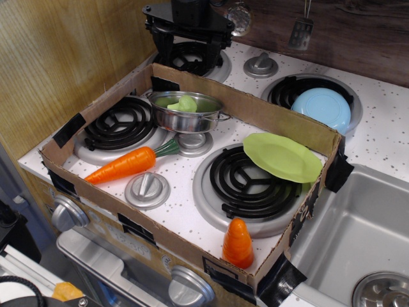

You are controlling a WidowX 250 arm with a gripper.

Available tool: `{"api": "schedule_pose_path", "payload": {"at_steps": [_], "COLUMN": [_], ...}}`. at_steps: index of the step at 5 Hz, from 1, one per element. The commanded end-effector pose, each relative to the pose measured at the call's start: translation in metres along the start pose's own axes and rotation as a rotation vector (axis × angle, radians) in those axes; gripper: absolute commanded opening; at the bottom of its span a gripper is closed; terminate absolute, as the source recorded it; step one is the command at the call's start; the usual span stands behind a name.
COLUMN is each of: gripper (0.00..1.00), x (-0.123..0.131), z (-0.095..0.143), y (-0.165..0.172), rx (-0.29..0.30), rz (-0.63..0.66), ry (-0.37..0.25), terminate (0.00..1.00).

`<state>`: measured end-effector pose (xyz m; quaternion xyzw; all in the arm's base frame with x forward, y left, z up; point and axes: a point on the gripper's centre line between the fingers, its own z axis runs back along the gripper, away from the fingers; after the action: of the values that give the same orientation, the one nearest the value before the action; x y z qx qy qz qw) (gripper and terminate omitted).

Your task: Take broccoli out of pan

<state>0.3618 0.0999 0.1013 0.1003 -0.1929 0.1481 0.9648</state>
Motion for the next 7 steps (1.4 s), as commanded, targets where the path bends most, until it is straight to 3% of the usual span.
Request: {"api": "schedule_pose_path", "payload": {"at_steps": [1, 4, 7], "gripper": [1.00, 1.00, 1.00], "x": [-0.013, -0.026, -0.022], "z": [-0.007, -0.040, -0.061], "y": [0.001, -0.011, 0.000], "rx": [-0.019, -0.076, -0.044], "rz": [0.030, 0.051, 0.062], "ry": [0.014, 0.030, -0.001], "terminate": [0.00, 0.00, 0.00]}}
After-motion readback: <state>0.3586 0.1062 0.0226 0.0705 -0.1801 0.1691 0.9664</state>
